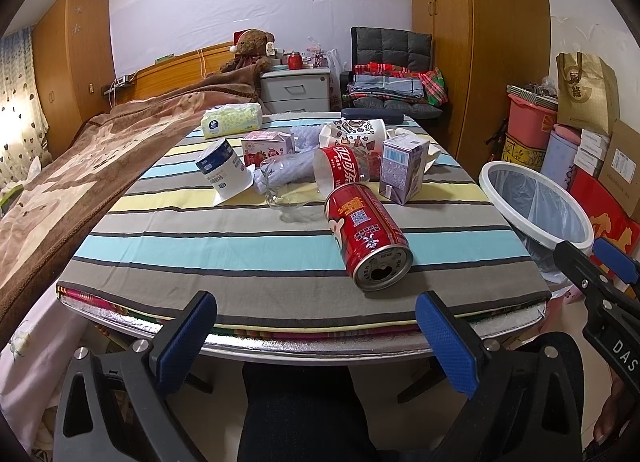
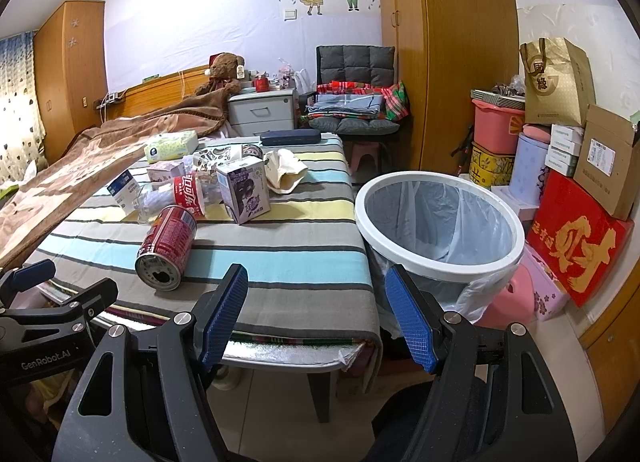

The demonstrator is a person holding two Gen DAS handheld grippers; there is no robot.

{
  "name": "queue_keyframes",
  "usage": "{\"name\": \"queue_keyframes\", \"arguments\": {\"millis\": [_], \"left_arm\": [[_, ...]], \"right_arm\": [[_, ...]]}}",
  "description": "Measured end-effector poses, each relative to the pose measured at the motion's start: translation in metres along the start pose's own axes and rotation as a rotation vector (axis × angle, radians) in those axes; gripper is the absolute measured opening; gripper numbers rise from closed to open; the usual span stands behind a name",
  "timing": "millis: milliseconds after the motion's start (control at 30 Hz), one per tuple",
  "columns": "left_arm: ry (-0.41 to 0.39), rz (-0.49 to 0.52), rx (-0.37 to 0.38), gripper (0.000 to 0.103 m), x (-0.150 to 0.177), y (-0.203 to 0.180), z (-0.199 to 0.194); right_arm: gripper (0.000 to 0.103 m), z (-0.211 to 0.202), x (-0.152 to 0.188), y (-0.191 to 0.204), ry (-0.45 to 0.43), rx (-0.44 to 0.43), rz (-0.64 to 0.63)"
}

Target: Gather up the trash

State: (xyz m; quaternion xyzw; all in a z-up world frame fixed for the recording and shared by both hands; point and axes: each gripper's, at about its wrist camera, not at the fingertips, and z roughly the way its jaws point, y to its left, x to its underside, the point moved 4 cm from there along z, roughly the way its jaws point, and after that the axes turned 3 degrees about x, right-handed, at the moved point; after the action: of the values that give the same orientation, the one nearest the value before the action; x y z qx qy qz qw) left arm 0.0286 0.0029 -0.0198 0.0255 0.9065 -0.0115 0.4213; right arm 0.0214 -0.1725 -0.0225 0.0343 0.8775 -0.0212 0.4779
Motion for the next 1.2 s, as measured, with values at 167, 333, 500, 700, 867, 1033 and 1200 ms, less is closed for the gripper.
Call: {"name": "queue_keyframes", "arguments": {"millis": [167, 333, 500, 700, 867, 1033, 1200], "left_arm": [[0.001, 0.001, 0.002, 0.101, 0.001, 0.001, -0.001], [0.006, -0.003, 0.002, 0.101, 0.003, 0.001, 0.000], [0.016, -0.007, 0.003, 0.101, 0.004, 0.003, 0.007], [0.046, -0.027, 0.054, 0.101, 0.001, 0.002, 0.020], [0.083, -0.047, 0.132, 0.101, -0.007, -0.002, 0.038], [0.124, -0.065, 0.189, 0.100, -0.021, -0.007, 0.065], [0.160, -0.069, 0.196, 0.095, -0.031, -0.009, 0.090]], "right_arm": [[0.073, 0.000, 0.000, 0.000, 0.000, 0.000, 0.000], [0.073, 0.000, 0.000, 0.000, 0.001, 0.000, -0.001], [0.073, 0.003, 0.000, 0.001, 0.007, 0.000, -0.004], [0.073, 0.009, -0.003, 0.001, 0.008, -0.029, -0.004], [0.073, 0.021, -0.012, -0.001, -0.016, -0.073, -0.011], [0.073, 0.041, -0.022, 0.002, -0.018, -0.107, -0.029], [0.073, 0.059, -0.032, -0.002, 0.005, -0.132, -0.023]]}}
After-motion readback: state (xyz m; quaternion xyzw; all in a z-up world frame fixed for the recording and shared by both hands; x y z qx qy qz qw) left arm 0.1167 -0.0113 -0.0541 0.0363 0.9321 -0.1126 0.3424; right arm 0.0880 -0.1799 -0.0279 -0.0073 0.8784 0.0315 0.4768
